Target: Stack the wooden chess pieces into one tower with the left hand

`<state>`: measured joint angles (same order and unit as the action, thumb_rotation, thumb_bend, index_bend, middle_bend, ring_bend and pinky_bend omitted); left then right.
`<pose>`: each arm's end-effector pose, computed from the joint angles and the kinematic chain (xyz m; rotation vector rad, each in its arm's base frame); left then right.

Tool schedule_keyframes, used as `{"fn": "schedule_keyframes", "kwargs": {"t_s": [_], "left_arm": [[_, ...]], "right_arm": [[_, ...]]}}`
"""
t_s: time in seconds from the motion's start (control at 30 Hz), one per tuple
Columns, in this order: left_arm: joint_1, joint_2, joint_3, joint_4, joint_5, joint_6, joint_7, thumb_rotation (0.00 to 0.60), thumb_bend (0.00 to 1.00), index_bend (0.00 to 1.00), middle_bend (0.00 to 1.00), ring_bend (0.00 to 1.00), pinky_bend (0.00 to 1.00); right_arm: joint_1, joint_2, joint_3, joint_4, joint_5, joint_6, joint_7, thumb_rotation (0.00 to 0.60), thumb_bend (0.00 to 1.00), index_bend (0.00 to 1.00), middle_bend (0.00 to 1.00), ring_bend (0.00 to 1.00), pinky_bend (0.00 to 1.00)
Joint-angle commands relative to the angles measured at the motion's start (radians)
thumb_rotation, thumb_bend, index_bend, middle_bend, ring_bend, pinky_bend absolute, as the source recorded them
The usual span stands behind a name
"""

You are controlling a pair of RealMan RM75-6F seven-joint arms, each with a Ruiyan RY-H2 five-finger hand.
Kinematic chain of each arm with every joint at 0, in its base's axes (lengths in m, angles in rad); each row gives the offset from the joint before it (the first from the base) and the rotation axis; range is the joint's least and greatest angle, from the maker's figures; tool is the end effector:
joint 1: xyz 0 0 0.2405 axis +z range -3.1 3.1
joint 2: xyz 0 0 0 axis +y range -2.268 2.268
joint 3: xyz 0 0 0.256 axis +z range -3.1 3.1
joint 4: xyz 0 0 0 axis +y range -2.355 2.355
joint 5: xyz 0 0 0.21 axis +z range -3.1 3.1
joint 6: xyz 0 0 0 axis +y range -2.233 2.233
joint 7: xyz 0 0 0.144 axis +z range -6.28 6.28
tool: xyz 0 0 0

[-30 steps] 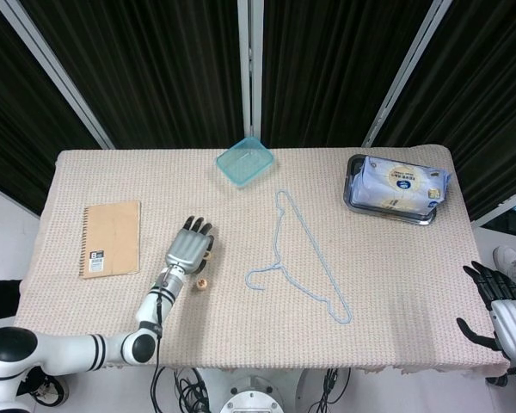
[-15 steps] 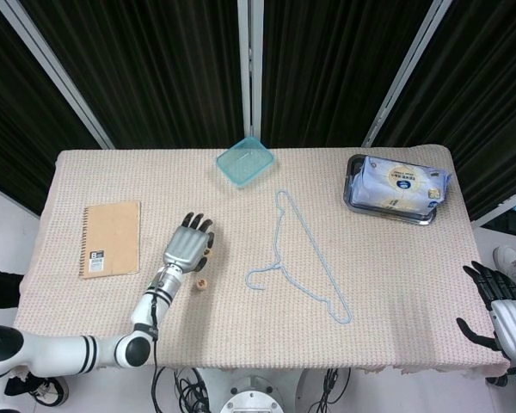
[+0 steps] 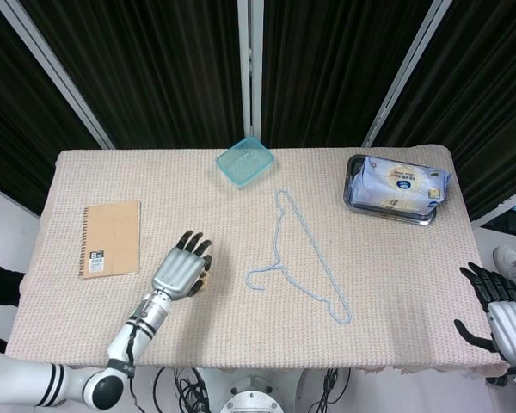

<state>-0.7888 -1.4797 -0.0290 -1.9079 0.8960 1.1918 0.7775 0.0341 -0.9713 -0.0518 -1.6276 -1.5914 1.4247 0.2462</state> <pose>-0.1116 0.2719 -0.0088 -1.9873 -0.8520 -0.7536 -0.3275 -0.1416 0.1798 1.4489 -1.1240 0.8730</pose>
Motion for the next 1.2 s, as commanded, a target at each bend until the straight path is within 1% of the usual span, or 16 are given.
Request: {"fn": "schedule_keyframes", "kwargs": {"t_s": [0.03, 0.13, 0.43, 0.7, 0.93, 1.2], "left_arm": [[0.016, -0.003, 0.024, -0.002, 0.028, 0.015, 0.005, 0.6, 0.35, 0.49, 0.12, 0.0, 0.0], [0.026, -0.015, 0.036, 0.008, 0.038, 0.009, -0.001, 0.6, 0.35, 0.48, 0.12, 0.0, 0.0], [0.036, -0.043, 0.034, 0.041, 0.053, 0.005, 0.005, 0.6, 0.35, 0.48, 0.12, 0.0, 0.0], [0.043, -0.043, 0.03, 0.061, 0.042, -0.009, 0.003, 0.6, 0.35, 0.48, 0.12, 0.0, 0.0], [0.048, -0.04, 0.025, 0.057, 0.061, -0.017, -0.008, 0.6, 0.35, 0.47, 0.12, 0.0, 0.0], [0.051, -0.045, 0.015, 0.072, 0.047, -0.031, -0.015, 0.6, 0.35, 0.47, 0.11, 0.0, 0.0]], "right_arm": [[0.001, 0.0, -0.001, -0.002, -0.001, -0.002, -0.003, 0.6, 0.26, 0.0, 0.0, 0.0, 0.0], [0.0, -0.001, -0.001, -0.002, -0.001, 0.0, -0.002, 0.6, 0.26, 0.0, 0.0, 0.0, 0.0], [-0.002, 0.002, -0.001, 0.003, -0.004, 0.006, 0.01, 0.6, 0.26, 0.0, 0.0, 0.0, 0.0], [0.0, 0.002, -0.001, 0.002, -0.001, 0.001, 0.008, 0.6, 0.26, 0.0, 0.0, 0.0, 0.0], [0.003, 0.002, -0.001, -0.001, 0.004, -0.007, 0.003, 0.6, 0.26, 0.0, 0.0, 0.0, 0.0], [0.001, 0.005, -0.002, -0.002, 0.003, -0.003, 0.003, 0.6, 0.26, 0.0, 0.0, 0.0, 0.0]]}}
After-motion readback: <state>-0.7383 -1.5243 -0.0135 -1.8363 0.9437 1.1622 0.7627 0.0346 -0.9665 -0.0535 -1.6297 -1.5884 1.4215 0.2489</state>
